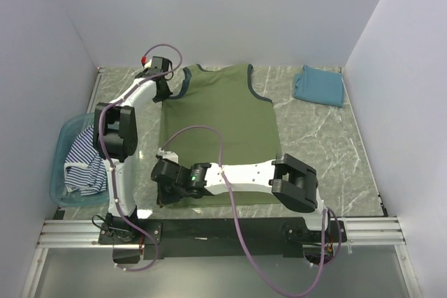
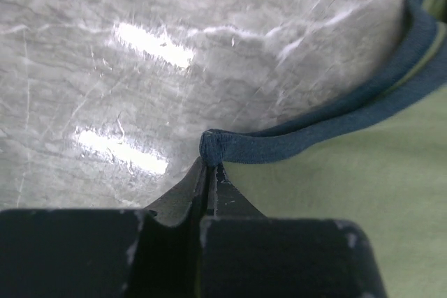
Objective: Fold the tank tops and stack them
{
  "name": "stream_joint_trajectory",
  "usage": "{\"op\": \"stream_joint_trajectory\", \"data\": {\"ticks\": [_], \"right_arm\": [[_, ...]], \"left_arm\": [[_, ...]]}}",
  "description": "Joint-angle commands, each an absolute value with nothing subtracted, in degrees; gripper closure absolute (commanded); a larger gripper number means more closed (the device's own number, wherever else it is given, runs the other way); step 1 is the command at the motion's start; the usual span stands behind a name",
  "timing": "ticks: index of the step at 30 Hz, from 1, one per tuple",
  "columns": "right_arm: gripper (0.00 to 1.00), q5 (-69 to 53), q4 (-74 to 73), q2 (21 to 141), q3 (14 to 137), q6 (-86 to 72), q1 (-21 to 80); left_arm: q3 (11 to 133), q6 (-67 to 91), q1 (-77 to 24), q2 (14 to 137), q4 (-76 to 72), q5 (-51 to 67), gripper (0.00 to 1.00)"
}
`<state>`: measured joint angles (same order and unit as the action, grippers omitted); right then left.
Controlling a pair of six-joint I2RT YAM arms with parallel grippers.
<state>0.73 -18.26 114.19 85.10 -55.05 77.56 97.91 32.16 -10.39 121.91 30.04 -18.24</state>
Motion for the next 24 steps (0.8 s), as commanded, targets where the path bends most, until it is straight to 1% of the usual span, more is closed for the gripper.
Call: {"op": "stream_joint_trajectory", "data": {"ticks": [1, 8, 15, 24], "right_arm": [[1.0, -2.19, -15.04, 110.49, 84.04, -55.46, 76.65], [1.0, -2.81, -8.44, 100.03, 71.03, -57.13, 73.92], [1.0, -2.55, -2.3, 88.44, 56.02, -59.85, 71.99], [1.0, -1.06, -0.09, 76.3, 39.65, -62.75, 69.26]], "left_arm": [[102.39, 32.34, -10.63, 121.82, 28.92, -19.43, 1.0], [105.99, 34.19, -12.56, 121.99, 31.54, -19.16, 1.0], [113.9, 35.33, -16.69, 125.67, 34.71, -19.86, 1.0], [120.06, 37.61, -22.5, 130.69, 35.6, -19.86, 1.0]]}}
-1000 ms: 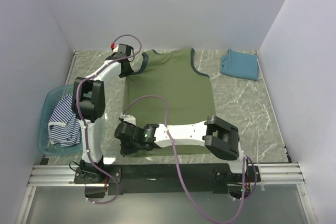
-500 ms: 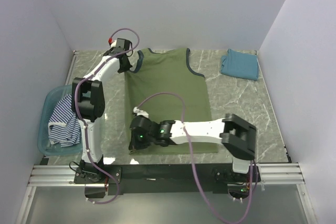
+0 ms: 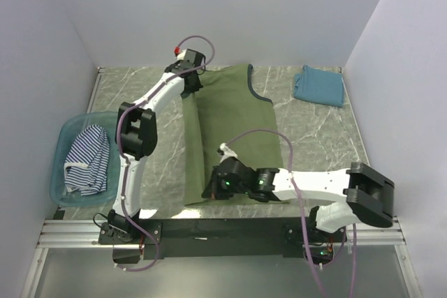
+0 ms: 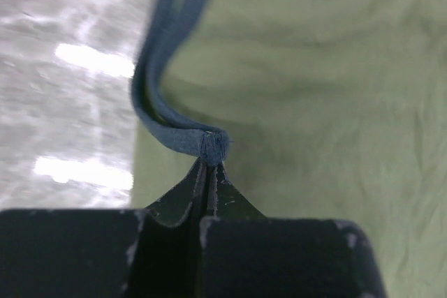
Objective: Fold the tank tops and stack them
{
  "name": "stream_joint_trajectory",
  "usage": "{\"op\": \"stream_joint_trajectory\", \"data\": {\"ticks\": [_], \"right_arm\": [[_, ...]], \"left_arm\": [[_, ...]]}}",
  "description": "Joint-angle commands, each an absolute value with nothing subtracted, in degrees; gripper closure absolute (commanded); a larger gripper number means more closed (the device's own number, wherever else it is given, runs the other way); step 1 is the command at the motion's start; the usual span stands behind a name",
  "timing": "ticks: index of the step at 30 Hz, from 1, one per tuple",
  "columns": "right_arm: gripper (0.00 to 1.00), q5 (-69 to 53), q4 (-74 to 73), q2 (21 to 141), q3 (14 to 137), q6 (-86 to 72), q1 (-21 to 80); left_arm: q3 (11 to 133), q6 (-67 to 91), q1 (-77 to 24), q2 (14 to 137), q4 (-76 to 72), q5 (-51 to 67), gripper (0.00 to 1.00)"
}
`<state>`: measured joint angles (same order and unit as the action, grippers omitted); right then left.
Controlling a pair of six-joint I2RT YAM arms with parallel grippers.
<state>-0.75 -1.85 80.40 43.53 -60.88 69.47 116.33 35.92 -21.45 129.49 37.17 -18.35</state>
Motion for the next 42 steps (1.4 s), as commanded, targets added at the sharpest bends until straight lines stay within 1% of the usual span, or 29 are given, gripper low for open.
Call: {"op": "stream_joint_trajectory", "data": {"ticks": [1, 9, 18, 19, 20, 22, 23, 24, 27, 30, 32, 34, 36, 37, 38, 41, 42], "right_arm": [[1.0, -0.79, -0.17, 75.42, 38.51, -63.36, 68.82], [1.0, 1.05, 3.34, 69.7, 28.93, -66.27, 68.55], [1.0, 2.11, 4.39, 68.56, 24.61, -68.38, 68.55], [1.0, 2.28, 4.22, 68.64, 24.61, -68.38, 68.55], [0.95, 2.63, 3.78, 68.64, 24.7, -68.38, 68.55], [0.89, 2.99, 3.34, 68.47, 24.61, -68.55, 68.55], [0.84, 3.68, 3.08, 67.94, 24.17, -68.73, 68.64], [0.68, 4.21, 2.38, 67.5, 23.91, -69.08, 68.64], [0.46, 7.45, -1.39, 64.52, 23.29, -70.22, 68.99], [0.43, 12.19, -7.44, 61.27, 24.87, -70.4, 69.87], [0.43, 14.4, -10.44, 61.0, 27.84, -70.14, 71.01], [0.46, 16.87, -13.88, 62.13, 30.4, -69.09, 71.8], [0.47, 18.1, -15.9, 65.81, 35.31, -66.9, 72.86], [0.47, 18.98, -16.52, 69.48, 37.25, -65.84, 73.12], [0.48, 19.42, -17.22, 71.7, 41.18, -64.79, 73.47], [0.48, 19.86, -19.07, 80.66, 48.31, -59.7, 73.57], [0.48, 20.12, -19.86, 82.95, 50.17, -58.98, 73.65]], "left_arm": [[120.49, 38.05, -23.2, 131.13, 35.51, -19.78, 1.0], [123.66, 38.67, -26.63, 134.64, 33.93, -18.64, 1.0], [122.34, 37.88, -27.86, 135.61, 31.03, -16.35, 0.99], [122.34, 37.97, -27.86, 135.79, 30.76, -15.74, 0.98], [122.26, 37.79, -27.95, 135.97, 30.33, -15.12, 0.92], [122.26, 37.36, -28.12, 136.14, 29.97, -14.68, 0.83], [121.99, 37.18, -28.21, 135.79, 29.45, -14.33, 0.71], [121.64, 36.39, -28.3, 135.44, 28.83, -13.8, 0.64], [119.54, 36.12, -28.48, 133.25, 26.64, -13.8, 0.44], [117.17, 36.82, -28.48, 130.09, 25.58, -14.76, 0.39], [114.36, 37.61, -28.39, 126.85, 25.58, -18.08, 0.4], [111.2, 39.72, -28.04, 124.73, 26.19, -20.64, 0.45], [109.17, 41.65, -27.69, 122.44, 27.06, -22.31, 0.5], [107.16, 42.01, -27.34, 122.0, 26.98, -22.32, 0.52], [106.27, 42.36, -27.16, 121.38, 26.9, -22.32, 0.55], [102.93, 42.28, -26.37, 121.72, 25.84, -20.57, 0.74], [102.31, 42.28, -26.19, 122.08, 25.67, -20.31, 0.76]]}}
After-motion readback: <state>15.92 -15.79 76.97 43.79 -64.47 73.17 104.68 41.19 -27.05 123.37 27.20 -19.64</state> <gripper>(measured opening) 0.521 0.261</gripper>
